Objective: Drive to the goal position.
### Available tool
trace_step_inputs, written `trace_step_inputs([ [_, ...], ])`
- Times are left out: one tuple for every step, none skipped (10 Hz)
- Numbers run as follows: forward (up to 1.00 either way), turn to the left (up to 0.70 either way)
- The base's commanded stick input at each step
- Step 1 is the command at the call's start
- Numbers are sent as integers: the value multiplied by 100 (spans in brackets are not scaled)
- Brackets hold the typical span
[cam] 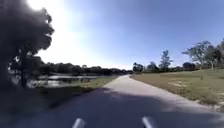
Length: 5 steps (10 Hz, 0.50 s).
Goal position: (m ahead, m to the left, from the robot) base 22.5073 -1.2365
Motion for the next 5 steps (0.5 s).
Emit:
trace_step_inputs([
  [70,0],
  [70,0],
  [70,0],
  [70,0],
  [70,0],
])
